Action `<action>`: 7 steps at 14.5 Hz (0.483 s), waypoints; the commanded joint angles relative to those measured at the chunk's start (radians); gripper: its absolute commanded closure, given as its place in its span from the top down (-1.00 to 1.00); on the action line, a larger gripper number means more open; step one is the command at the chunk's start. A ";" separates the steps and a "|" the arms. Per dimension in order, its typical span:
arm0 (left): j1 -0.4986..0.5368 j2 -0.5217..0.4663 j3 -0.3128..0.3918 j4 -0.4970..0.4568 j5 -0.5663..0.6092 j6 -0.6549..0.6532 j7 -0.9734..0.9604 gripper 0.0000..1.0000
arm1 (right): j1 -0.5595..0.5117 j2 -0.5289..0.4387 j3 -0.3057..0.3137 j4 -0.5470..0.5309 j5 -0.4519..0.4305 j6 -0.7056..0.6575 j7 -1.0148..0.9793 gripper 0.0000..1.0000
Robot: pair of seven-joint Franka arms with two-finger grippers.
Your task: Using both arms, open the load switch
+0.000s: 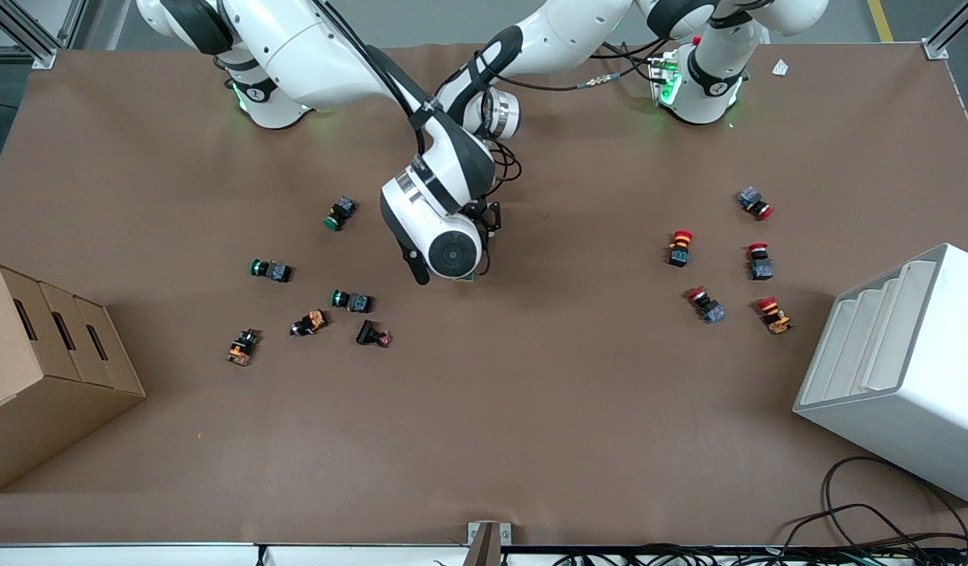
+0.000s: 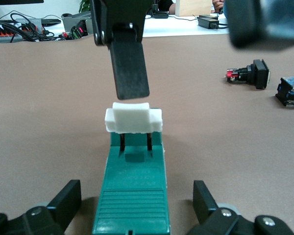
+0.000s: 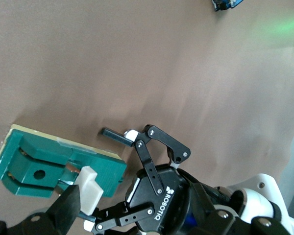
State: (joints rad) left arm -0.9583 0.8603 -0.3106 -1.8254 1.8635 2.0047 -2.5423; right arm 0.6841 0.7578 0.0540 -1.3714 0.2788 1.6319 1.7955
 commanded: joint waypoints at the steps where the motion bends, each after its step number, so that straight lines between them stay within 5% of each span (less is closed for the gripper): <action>1: 0.001 0.013 0.008 0.012 0.017 -0.011 0.002 0.99 | -0.018 -0.021 0.021 -0.011 0.019 -0.020 0.009 1.00; 7: 0.001 0.016 0.008 0.012 0.017 -0.011 0.002 0.99 | -0.005 -0.012 0.018 -0.023 0.014 -0.006 0.005 1.00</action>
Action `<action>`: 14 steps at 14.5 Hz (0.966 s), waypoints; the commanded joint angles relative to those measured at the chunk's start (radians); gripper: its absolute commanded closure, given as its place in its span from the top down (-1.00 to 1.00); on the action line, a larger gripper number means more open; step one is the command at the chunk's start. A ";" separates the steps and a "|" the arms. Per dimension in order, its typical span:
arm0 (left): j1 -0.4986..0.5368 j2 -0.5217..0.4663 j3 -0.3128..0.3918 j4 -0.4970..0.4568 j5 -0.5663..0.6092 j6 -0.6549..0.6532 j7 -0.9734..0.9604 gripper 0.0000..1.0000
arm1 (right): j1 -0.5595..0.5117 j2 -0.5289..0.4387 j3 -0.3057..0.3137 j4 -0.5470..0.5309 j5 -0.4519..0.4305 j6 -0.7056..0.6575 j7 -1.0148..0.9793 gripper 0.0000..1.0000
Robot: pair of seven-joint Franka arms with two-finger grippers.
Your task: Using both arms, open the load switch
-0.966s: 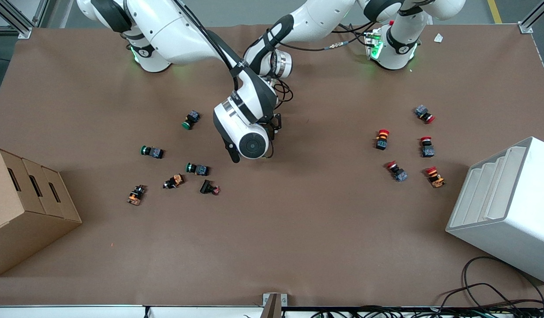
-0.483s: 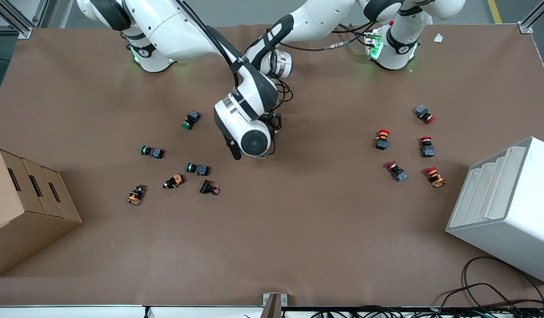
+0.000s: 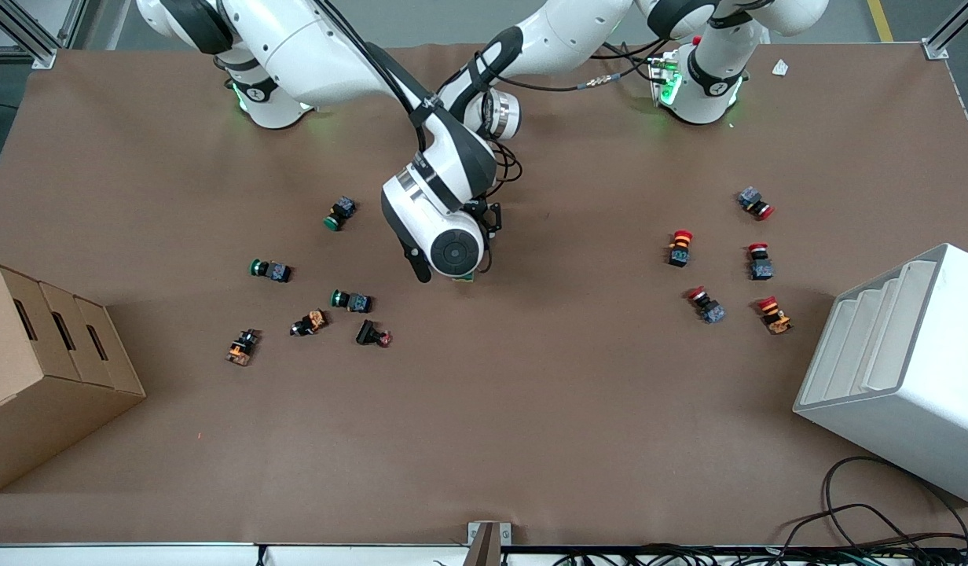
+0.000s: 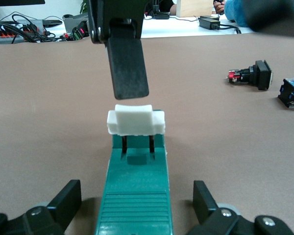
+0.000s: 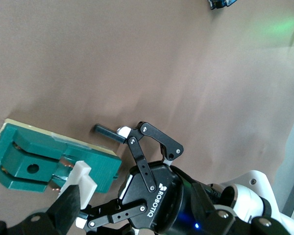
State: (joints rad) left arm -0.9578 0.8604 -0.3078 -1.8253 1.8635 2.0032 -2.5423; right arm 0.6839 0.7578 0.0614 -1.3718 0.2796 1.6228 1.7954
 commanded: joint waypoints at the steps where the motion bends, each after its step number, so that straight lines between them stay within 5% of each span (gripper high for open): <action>1: 0.001 0.016 0.006 0.012 0.017 -0.009 0.002 0.99 | -0.001 -0.011 0.011 -0.026 0.013 0.005 0.005 1.00; 14: 0.001 0.019 0.006 0.017 0.017 -0.009 0.004 0.99 | 0.043 -0.005 0.009 -0.130 0.001 0.151 0.004 1.00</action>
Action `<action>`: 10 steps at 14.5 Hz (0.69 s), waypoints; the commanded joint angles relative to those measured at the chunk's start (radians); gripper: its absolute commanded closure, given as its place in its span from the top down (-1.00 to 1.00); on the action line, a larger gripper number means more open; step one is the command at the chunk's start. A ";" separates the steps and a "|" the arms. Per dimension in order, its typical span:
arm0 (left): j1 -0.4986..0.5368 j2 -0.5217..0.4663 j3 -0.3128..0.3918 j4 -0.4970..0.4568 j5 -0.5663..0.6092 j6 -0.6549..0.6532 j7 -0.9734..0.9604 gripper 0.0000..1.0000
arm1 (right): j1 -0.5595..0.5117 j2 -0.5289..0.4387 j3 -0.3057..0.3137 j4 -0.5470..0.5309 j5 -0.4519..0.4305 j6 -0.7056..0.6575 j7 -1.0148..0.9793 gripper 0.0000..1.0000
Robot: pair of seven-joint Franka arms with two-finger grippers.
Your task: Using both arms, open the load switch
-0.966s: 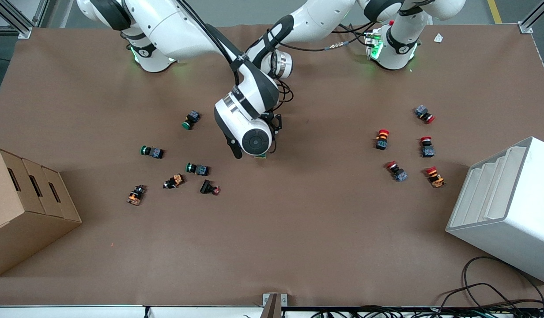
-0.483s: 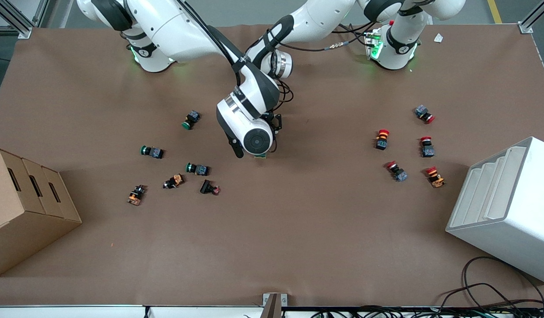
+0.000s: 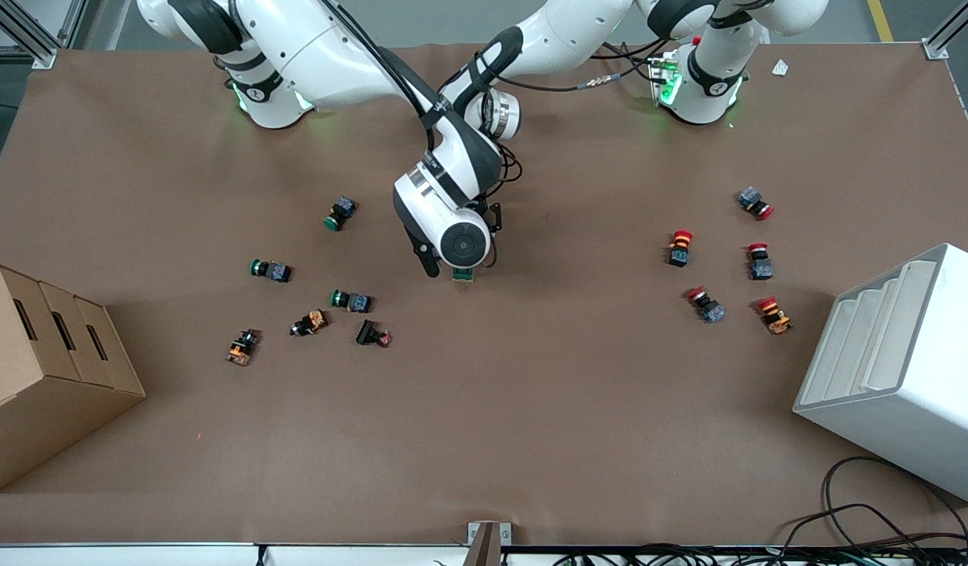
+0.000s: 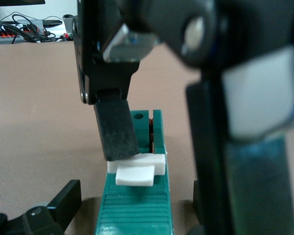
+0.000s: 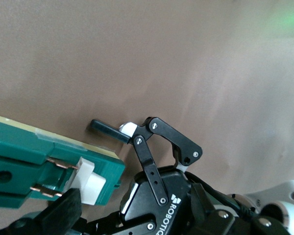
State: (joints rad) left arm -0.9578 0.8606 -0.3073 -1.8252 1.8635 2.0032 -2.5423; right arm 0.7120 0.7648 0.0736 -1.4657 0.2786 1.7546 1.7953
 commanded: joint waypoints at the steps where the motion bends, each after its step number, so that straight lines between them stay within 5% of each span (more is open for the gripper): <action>1: 0.001 0.018 0.007 0.017 0.017 -0.009 0.004 0.99 | 0.018 -0.012 -0.003 -0.036 0.001 0.020 0.001 1.00; 5: 0.001 0.009 0.004 0.017 0.010 -0.009 0.017 0.99 | -0.014 -0.033 -0.008 -0.019 -0.013 -0.006 -0.089 1.00; 10: 0.005 -0.012 -0.004 0.020 -0.029 -0.004 0.046 0.99 | -0.155 -0.140 -0.012 -0.012 -0.082 -0.041 -0.437 1.00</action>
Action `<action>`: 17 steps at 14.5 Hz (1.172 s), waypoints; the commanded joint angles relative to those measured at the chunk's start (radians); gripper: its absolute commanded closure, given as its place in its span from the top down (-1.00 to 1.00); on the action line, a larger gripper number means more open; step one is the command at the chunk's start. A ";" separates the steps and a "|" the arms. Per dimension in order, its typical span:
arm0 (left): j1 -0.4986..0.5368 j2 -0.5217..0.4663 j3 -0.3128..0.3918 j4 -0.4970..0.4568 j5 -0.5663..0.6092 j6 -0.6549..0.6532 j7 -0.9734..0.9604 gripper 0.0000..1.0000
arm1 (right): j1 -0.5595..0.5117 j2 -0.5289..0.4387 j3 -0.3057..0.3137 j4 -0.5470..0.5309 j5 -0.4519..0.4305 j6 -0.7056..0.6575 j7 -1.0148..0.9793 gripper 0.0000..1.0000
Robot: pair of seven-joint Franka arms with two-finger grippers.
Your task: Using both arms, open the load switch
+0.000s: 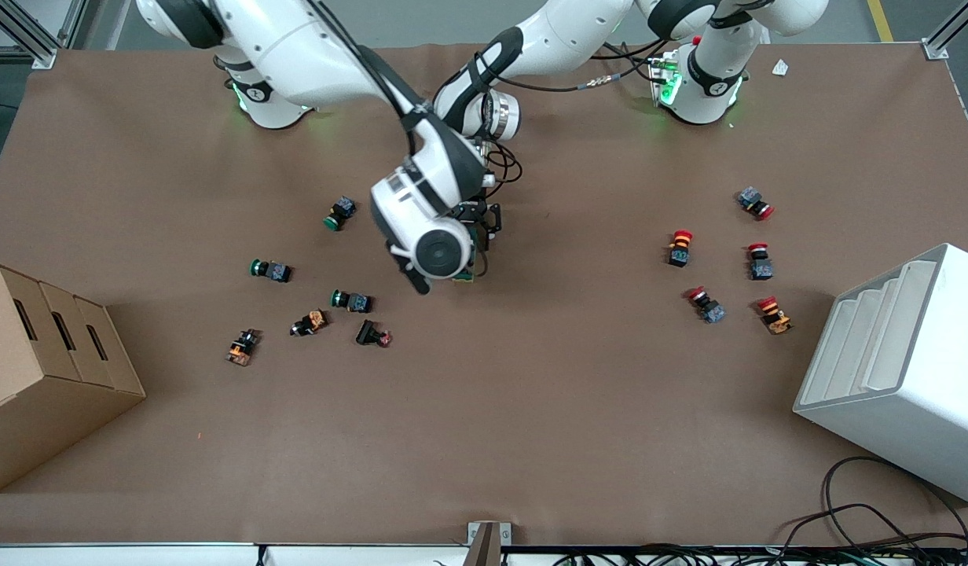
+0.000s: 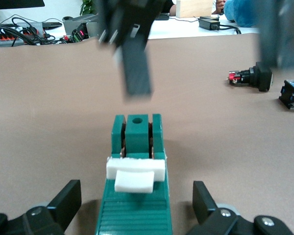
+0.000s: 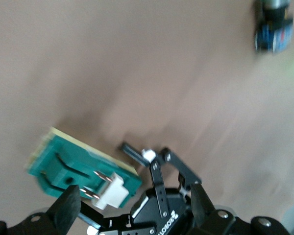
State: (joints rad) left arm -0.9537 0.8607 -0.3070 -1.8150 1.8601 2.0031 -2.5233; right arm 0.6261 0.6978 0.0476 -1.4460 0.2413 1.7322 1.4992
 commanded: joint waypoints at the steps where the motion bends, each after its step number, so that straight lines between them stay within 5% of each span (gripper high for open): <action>1: 0.001 -0.025 -0.007 0.009 -0.038 0.000 0.038 0.99 | -0.092 -0.095 0.014 -0.031 -0.080 -0.035 -0.228 1.00; 9: 0.007 -0.164 -0.035 0.114 -0.454 0.014 0.354 1.00 | -0.406 -0.254 0.014 -0.043 -0.163 -0.106 -0.957 1.00; 17: 0.217 -0.435 -0.034 0.227 -1.045 0.006 1.021 1.00 | -0.588 -0.391 0.014 -0.045 -0.275 -0.114 -1.327 1.00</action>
State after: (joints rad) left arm -0.8019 0.5077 -0.3369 -1.5819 0.9262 2.0052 -1.6294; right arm 0.0829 0.3552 0.0407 -1.4506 -0.0068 1.6151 0.2377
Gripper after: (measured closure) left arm 0.000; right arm 0.000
